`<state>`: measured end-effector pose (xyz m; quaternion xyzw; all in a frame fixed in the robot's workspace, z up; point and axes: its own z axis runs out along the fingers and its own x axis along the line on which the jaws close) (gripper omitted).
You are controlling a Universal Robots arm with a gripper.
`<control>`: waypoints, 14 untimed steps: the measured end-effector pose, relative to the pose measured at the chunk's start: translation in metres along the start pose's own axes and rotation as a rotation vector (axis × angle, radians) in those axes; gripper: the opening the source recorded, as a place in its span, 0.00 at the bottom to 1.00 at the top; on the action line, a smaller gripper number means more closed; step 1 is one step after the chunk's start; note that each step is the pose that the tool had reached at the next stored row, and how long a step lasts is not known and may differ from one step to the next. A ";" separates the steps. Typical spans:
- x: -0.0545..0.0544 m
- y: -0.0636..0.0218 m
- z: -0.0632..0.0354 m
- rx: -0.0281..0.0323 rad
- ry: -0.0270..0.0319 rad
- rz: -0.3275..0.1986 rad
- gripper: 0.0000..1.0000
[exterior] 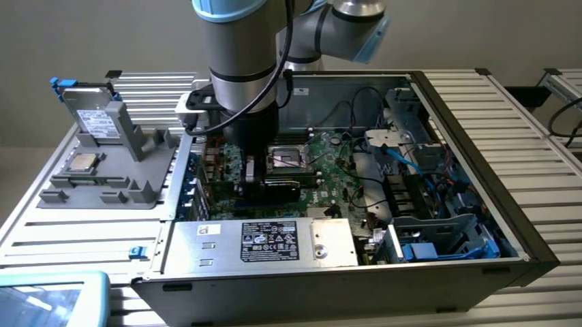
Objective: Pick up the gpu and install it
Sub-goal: 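Insert the gpu into the slot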
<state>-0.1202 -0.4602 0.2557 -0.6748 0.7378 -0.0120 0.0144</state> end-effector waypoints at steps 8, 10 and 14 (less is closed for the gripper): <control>0.000 0.0000 0.0000 0.0000 0.0000 0.000 0.39; 0.000 0.0000 0.0000 0.0000 0.0000 0.000 0.32; 0.000 0.0000 0.0000 0.0000 0.0000 0.000 0.32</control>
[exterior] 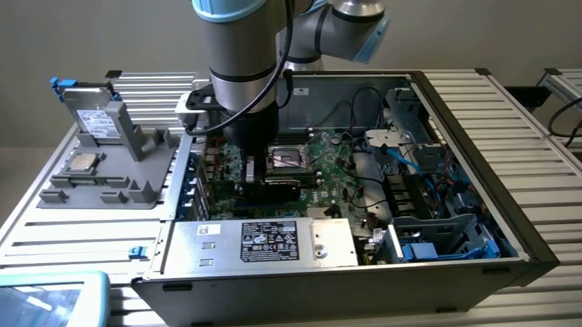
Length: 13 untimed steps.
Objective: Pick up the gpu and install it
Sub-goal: 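Insert the gpu into the slot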
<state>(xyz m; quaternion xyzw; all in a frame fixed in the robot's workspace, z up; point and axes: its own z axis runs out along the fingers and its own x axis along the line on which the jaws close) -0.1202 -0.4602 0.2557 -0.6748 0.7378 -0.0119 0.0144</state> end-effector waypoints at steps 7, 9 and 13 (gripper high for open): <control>0.000 0.0000 -0.0001 0.0000 0.0000 0.000 0.28; 0.000 -0.0001 -0.0029 -0.0001 -0.0012 0.000 0.28; 0.000 -0.0003 -0.0078 -0.0002 -0.0026 0.000 0.28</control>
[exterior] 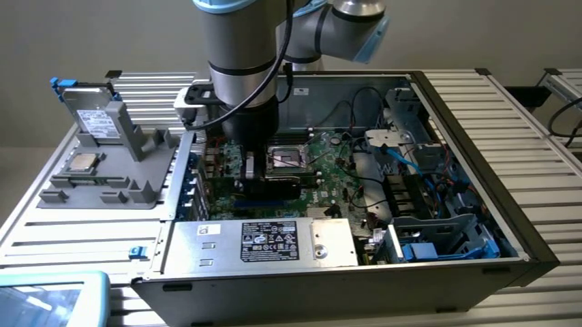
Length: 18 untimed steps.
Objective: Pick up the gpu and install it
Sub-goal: 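Insert the gpu into the slot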
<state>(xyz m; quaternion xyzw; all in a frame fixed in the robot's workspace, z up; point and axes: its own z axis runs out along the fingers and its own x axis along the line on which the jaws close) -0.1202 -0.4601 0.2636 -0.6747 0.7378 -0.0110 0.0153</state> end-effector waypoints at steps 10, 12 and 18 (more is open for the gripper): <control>0.000 -0.0041 0.0017 -0.0013 0.0001 0.000 0.28; 0.000 -0.0041 0.0016 -0.0014 0.0003 0.000 0.28; -0.001 -0.0043 -0.0014 -0.0048 -0.0037 0.000 0.28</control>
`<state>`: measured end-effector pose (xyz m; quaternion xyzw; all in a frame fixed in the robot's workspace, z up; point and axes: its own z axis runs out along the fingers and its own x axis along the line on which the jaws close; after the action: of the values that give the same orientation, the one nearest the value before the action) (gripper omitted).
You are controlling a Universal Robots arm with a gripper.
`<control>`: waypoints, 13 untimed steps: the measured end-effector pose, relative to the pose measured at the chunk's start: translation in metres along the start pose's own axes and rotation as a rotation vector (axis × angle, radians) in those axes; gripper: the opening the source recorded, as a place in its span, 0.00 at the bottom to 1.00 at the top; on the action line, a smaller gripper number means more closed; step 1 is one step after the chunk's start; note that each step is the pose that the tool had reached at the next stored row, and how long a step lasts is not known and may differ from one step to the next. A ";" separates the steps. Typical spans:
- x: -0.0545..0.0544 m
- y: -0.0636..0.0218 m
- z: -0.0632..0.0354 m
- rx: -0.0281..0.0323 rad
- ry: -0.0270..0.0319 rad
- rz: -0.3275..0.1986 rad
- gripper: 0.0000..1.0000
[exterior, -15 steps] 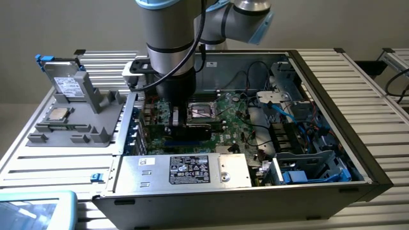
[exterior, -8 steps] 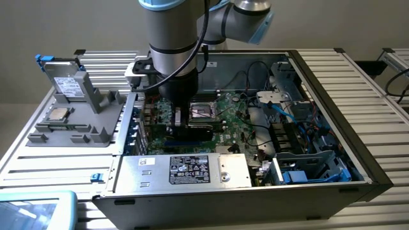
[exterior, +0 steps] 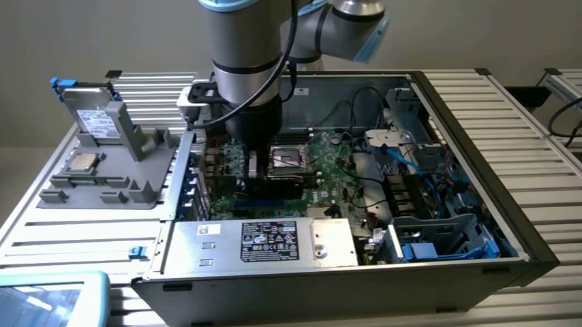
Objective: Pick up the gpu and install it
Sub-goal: 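Insert the gpu into the slot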
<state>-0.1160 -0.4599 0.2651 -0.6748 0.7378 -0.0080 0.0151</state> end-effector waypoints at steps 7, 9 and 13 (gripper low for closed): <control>0.001 -0.0001 0.0003 -0.0058 0.0005 0.000 0.28; 0.002 -0.0001 0.0009 -0.0077 -0.0009 0.000 0.28; 0.002 -0.0001 -0.0011 -0.0136 -0.0083 0.001 0.28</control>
<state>-0.1161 -0.4622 0.2662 -0.6747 0.7380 -0.0001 0.0135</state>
